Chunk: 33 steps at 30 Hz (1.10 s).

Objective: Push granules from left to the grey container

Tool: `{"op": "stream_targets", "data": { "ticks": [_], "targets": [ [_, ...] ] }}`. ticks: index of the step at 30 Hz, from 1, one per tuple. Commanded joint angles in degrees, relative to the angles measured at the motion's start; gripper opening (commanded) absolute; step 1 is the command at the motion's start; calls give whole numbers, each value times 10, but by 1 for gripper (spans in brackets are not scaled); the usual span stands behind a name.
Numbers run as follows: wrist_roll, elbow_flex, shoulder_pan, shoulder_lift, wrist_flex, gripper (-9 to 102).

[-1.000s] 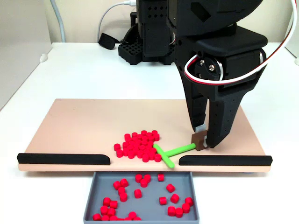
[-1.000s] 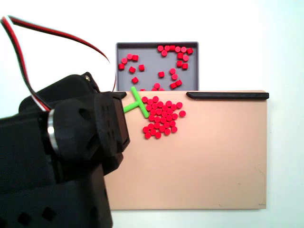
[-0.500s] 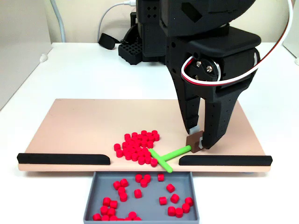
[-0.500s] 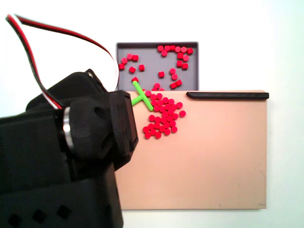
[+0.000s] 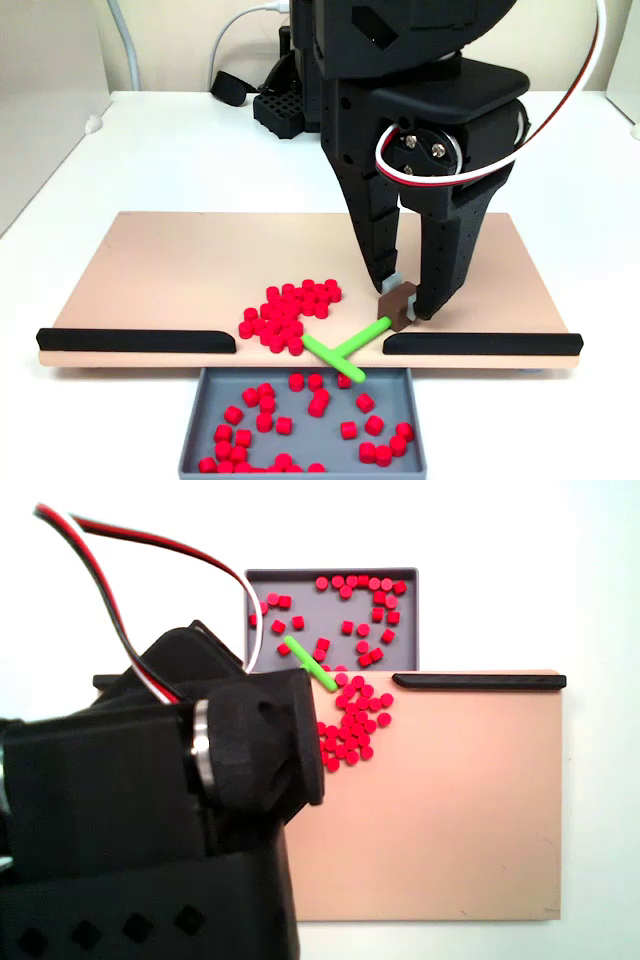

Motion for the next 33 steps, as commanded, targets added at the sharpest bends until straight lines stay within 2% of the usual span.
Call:
{"op": "stream_targets", "data": {
  "ticks": [1, 20, 25, 33],
  "targets": [
    [-48, -11, 7, 2, -4, 0],
    [-239, 5, 22, 123, 26, 0],
    [-290, 137, 27, 245, 31, 0],
    [-433, 393, 69, 461, 31, 0]
  ]
}}
